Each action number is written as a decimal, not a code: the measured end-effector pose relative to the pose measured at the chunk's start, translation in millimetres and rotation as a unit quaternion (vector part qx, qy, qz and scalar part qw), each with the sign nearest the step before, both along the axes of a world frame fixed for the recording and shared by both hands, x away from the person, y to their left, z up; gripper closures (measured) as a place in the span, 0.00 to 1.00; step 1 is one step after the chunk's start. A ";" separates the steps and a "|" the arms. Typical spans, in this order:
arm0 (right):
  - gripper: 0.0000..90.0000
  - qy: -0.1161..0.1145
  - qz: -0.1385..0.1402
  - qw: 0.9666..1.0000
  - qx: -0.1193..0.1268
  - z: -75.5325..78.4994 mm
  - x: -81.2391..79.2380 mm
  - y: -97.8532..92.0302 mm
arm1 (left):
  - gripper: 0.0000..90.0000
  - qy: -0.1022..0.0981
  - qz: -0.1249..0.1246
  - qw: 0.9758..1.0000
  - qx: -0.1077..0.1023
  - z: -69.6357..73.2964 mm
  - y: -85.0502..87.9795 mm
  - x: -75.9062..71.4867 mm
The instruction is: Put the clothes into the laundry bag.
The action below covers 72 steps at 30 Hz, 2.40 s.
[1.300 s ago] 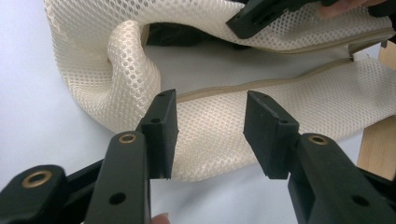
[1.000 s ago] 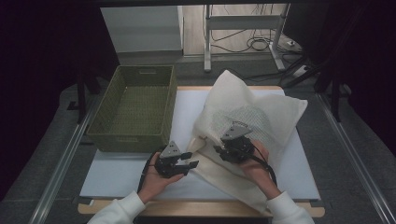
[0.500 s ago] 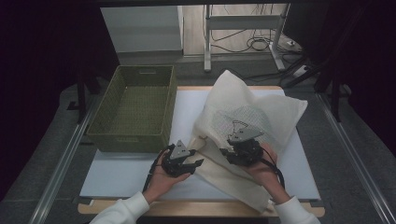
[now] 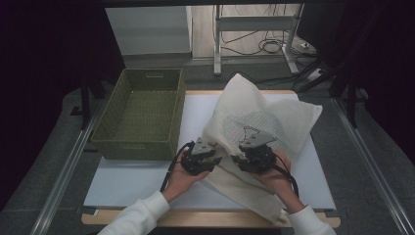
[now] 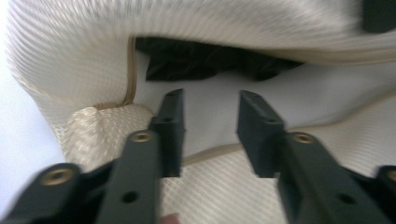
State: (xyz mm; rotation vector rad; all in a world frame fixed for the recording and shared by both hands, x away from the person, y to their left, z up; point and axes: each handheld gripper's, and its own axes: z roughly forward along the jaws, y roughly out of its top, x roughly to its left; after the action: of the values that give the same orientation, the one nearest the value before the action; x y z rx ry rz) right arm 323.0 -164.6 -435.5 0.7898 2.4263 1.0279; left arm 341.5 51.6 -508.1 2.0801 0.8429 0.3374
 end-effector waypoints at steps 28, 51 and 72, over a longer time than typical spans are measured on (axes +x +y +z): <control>0.55 -0.005 -0.001 0.999 -0.050 -8.6 -2.0 12.2 | 0.89 -0.006 0.100 0.994 0.036 -20.6 55.9 -5.3; 0.49 -0.090 -0.075 0.965 -0.237 -44.9 -6.1 34.6 | 0.87 0.005 0.094 0.995 0.026 -23.4 57.3 -3.0; 0.94 0.018 0.020 0.996 -0.089 -31.8 -33.5 -2.8 | 0.87 0.019 0.095 0.995 0.012 -25.3 65.2 -3.5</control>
State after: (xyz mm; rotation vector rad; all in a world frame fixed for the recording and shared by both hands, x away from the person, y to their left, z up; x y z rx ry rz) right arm 289.5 -167.4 -467.3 0.7066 2.5322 0.8035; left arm 338.0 116.8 -533.4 2.0383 1.0681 0.4145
